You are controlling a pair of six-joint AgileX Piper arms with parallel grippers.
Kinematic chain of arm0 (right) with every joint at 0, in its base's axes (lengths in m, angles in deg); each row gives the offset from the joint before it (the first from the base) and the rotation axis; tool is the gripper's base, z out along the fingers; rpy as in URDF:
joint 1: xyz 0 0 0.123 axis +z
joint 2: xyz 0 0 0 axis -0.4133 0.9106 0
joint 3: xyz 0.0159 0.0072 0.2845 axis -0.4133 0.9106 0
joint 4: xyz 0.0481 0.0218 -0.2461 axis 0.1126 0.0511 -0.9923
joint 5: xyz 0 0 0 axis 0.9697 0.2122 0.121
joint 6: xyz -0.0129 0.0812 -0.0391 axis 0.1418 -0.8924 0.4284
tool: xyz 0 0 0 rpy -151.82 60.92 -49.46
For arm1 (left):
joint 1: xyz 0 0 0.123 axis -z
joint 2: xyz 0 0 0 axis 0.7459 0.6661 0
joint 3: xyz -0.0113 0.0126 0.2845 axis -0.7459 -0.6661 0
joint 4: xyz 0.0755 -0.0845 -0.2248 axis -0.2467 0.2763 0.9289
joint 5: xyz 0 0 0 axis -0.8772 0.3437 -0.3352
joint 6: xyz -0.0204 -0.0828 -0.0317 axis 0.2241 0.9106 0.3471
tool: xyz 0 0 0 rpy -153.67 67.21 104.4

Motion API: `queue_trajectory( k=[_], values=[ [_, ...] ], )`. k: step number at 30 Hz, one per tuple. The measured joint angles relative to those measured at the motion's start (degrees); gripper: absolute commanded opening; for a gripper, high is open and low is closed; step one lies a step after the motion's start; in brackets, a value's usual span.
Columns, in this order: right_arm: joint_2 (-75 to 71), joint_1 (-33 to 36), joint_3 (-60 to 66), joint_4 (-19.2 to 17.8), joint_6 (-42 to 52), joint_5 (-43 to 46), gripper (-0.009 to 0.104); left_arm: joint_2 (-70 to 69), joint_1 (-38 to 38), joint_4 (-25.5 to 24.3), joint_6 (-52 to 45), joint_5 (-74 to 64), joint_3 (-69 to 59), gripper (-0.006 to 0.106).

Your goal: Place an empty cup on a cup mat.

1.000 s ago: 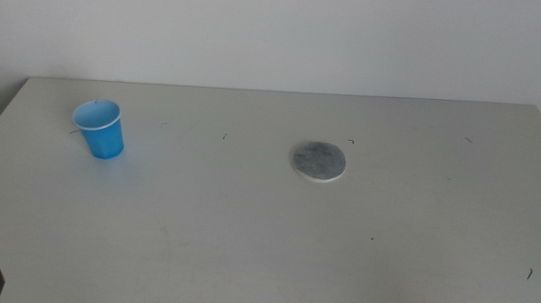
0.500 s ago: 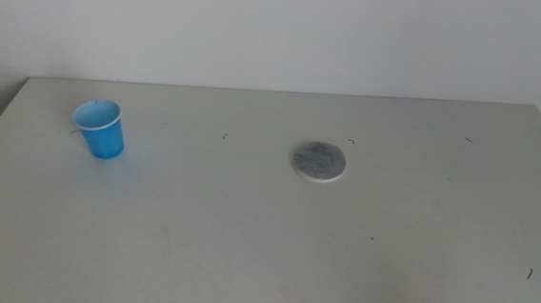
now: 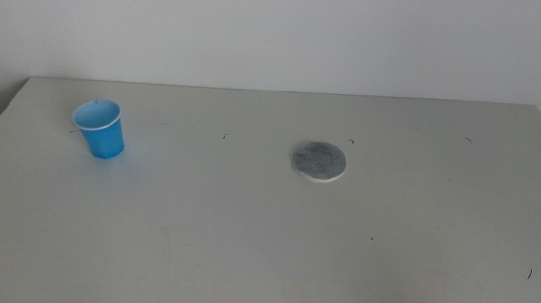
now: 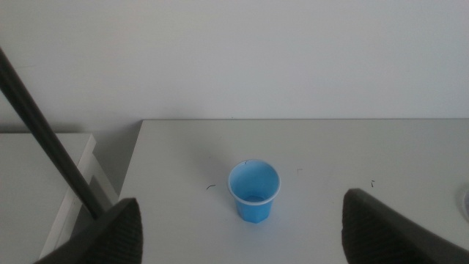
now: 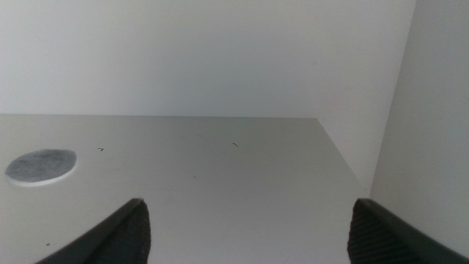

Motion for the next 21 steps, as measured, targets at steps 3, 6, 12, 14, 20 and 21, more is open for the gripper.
queue_trajectory(
  k=[3, 6, 12, 14, 20, 21],
  values=[
    [0.00, 0.00, 0.00, 0.00, 0.00, 0.00, 0.094, 5.68, 0.00, 0.00, -0.40, -2.95, 6.00, 0.093],
    [0.00, 0.00, 0.00, 0.00, 0.00, 0.00, 0.094, 10.63, 0.00, 0.00, -1.30, -5.66, 11.39, 0.093],
    [0.00, 0.00, 0.00, 0.00, 0.00, 0.00, 0.094, 19.94, 0.00, -0.47, -2.11, -9.28, 20.63, 0.093],
    [0.00, 0.00, 0.00, 0.00, 0.00, 0.00, 0.094, 23.15, 0.06, -1.15, -2.11, -9.55, 23.43, 0.093],
    [0.00, 0.00, 0.00, 0.00, 0.00, 0.00, 0.094, 31.44, 0.06, -1.66, -1.77, -9.01, 29.38, 0.093],
    [0.00, 0.00, 0.00, 0.00, 0.00, 0.00, 0.094, 32.52, 0.06, -1.91, -1.48, -8.55, 29.65, 0.093]
  ],
)
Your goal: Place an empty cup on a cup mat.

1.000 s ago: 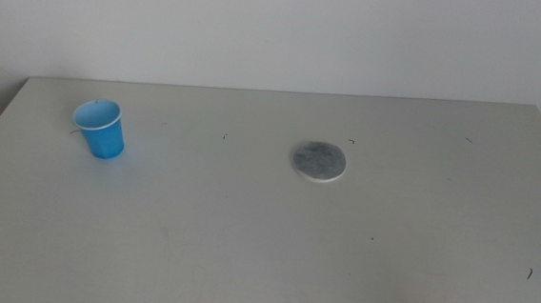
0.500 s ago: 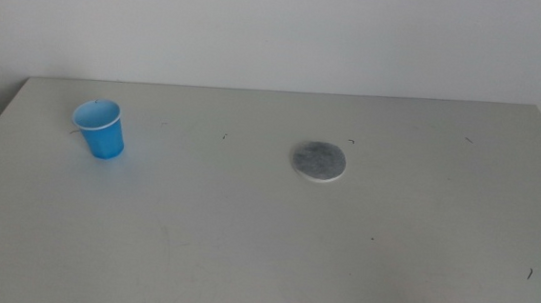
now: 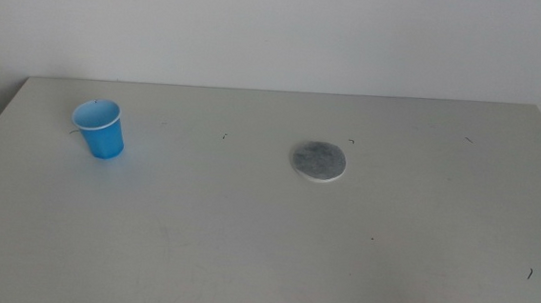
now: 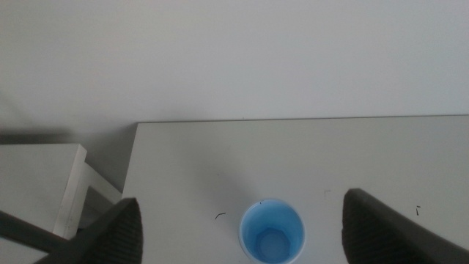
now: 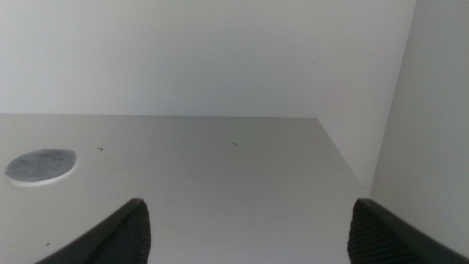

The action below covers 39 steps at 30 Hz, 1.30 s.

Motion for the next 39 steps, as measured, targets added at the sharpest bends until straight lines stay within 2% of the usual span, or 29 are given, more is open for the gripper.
queue_trajectory(
  k=[7, 14, 18, 24, 39],
  values=[
    [0.00, 0.00, 0.00, 0.00, 0.00, 0.00, 0.094, 6.47, -0.20, -2.71, 2.77, 1.20, 1.06, 0.093],
    [0.00, 0.00, 0.00, 0.00, 0.00, 0.00, 0.094, 18.02, -4.23, 3.77, 2.83, -8.34, 8.65, 0.093],
    [0.00, 0.00, 0.00, 0.00, 0.00, 0.00, 0.094, 22.93, -6.26, 6.63, -0.73, -11.83, 12.60, 0.093],
    [0.00, 0.00, 0.00, 0.00, 0.00, 0.00, 0.094, 26.27, -6.54, 7.49, -5.58, -12.05, 13.90, 0.093],
    [0.00, 0.00, 0.00, 0.00, 0.00, 0.00, 0.094, 39.18, -6.54, 8.65, -7.36, -10.01, 14.02, 0.092]
  ],
)
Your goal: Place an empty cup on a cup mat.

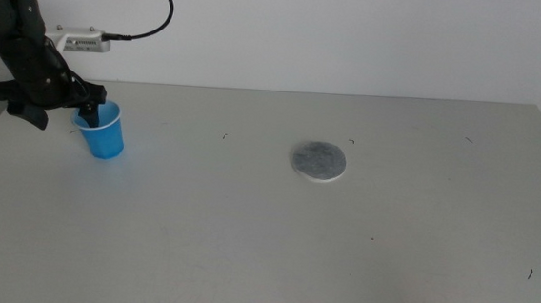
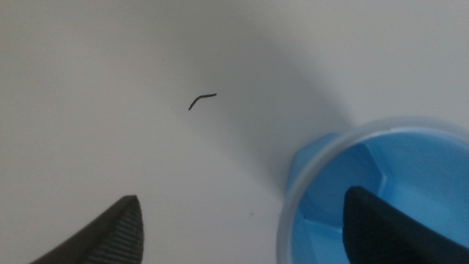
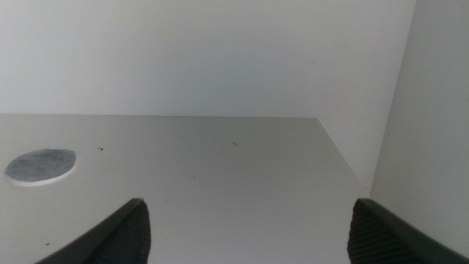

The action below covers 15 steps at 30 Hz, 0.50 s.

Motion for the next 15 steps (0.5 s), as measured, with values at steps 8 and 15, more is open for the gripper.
queue_trajectory(
  k=[8, 15],
  values=[
    [0.00, 0.00, 0.00, 0.00, 0.00, 0.00, 0.094, 2.59, 0.00, 2.98, 0.00, 2.38, 0.00, 0.021],
    [0.00, 0.00, 0.00, 0.00, 0.00, 0.00, 0.094, 2.29, 0.07, 5.23, 0.00, 3.00, 0.23, 0.000]
  ],
)
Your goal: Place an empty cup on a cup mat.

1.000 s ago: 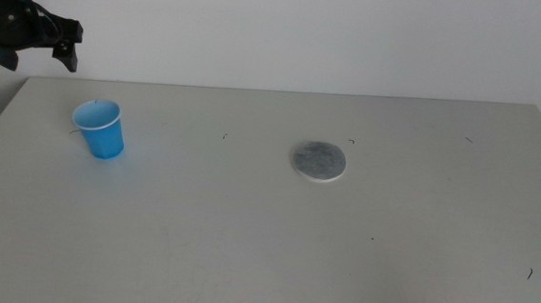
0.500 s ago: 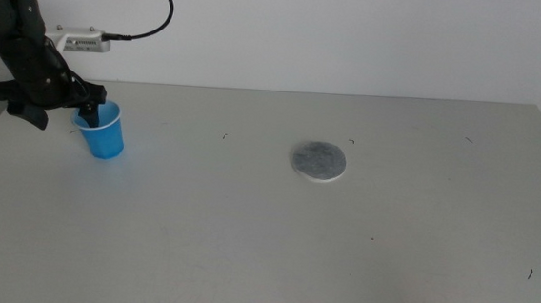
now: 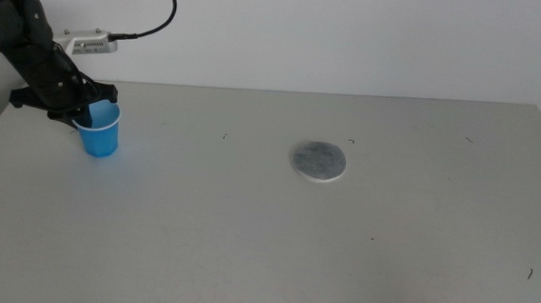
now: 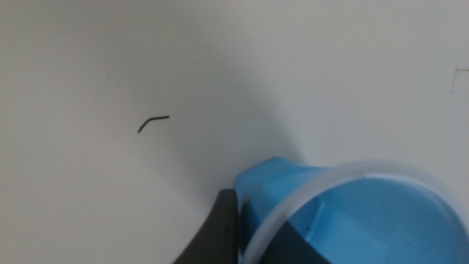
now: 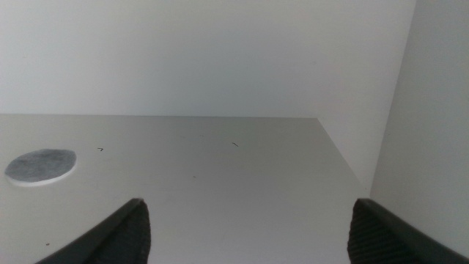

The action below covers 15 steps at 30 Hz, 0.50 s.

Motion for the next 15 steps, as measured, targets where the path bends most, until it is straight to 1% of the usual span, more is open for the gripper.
queue_trajectory(
  k=[5, 9, 15],
  values=[
    [0.00, 0.00, 0.00, 0.00, 0.00, 0.00, 0.094, -2.41, 0.39, -0.22, 0.14, -2.52, 0.00, 0.000],
    [0.00, 0.00, 0.00, 0.00, 0.00, 0.00, 0.094, -6.41, 1.64, -1.44, 2.48, -4.94, 0.05, 0.000],
    [0.00, 0.00, 0.00, 0.00, 0.00, 0.00, 0.094, -9.56, 6.75, -2.58, 5.60, -10.83, 4.31, 0.000]
  ],
)
